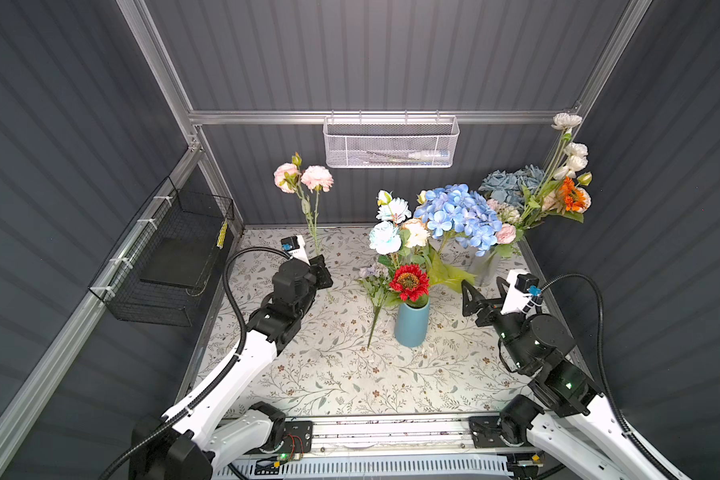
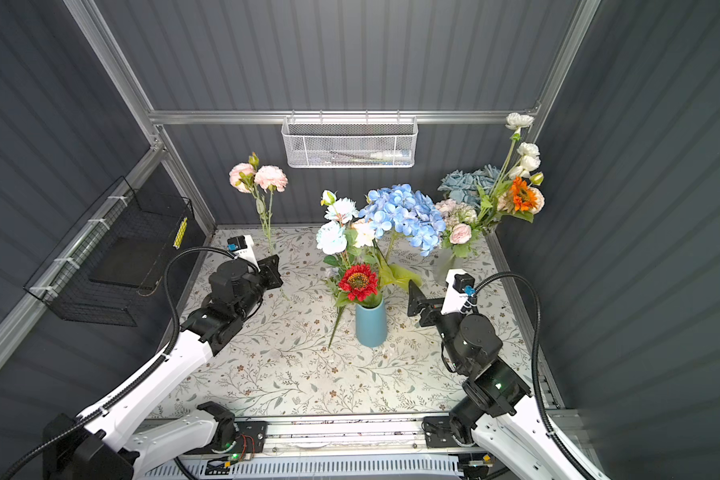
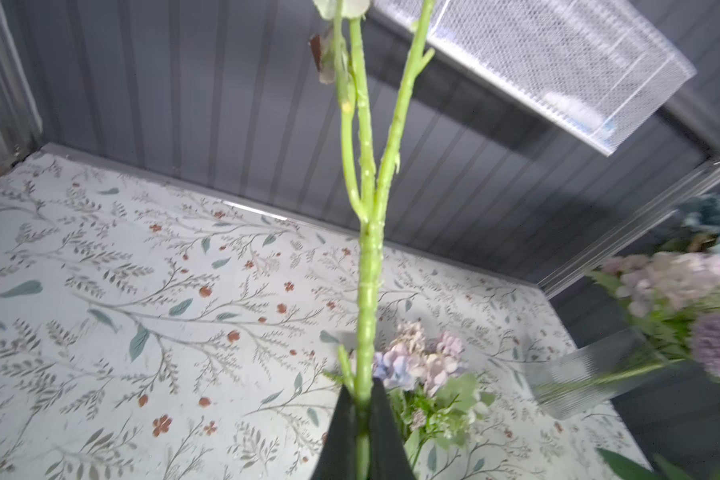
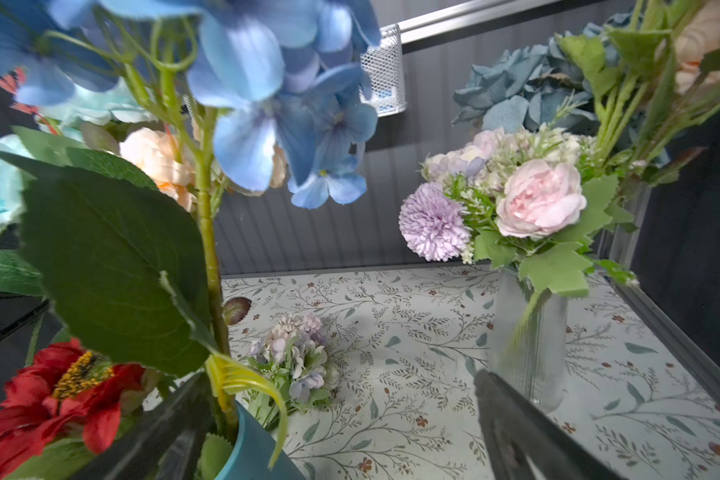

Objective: Arrange the flowers into the vase
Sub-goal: 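Grasp the pale pink rose stem with the left gripper and lift it high, then bring the pink roses over the teal vase while the right gripper grasps the stem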

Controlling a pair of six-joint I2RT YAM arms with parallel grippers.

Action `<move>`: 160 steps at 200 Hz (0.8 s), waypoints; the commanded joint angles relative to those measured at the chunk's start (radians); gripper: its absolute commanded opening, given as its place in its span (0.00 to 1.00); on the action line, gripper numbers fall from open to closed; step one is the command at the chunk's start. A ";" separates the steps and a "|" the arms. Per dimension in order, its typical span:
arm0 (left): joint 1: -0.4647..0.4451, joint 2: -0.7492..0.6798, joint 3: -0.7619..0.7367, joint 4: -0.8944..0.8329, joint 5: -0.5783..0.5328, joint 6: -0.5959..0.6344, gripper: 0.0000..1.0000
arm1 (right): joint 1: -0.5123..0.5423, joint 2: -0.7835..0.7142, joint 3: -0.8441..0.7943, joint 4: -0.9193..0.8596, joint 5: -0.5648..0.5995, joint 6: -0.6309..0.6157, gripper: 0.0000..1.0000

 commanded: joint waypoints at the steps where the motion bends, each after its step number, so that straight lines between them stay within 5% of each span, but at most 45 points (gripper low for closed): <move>1: 0.001 -0.034 -0.014 0.120 0.163 0.042 0.00 | -0.003 -0.019 0.036 0.058 -0.134 -0.034 0.99; 49: -0.023 -0.093 -0.018 0.267 0.367 0.047 0.00 | -0.003 0.036 0.129 0.026 -0.343 0.010 0.98; 96: -0.154 -0.133 0.036 0.329 0.475 0.145 0.00 | 0.004 0.157 0.273 -0.024 -0.540 0.062 0.91; 160: -0.282 -0.044 0.094 0.379 0.645 0.217 0.00 | 0.078 0.262 0.341 0.106 -0.635 0.071 0.84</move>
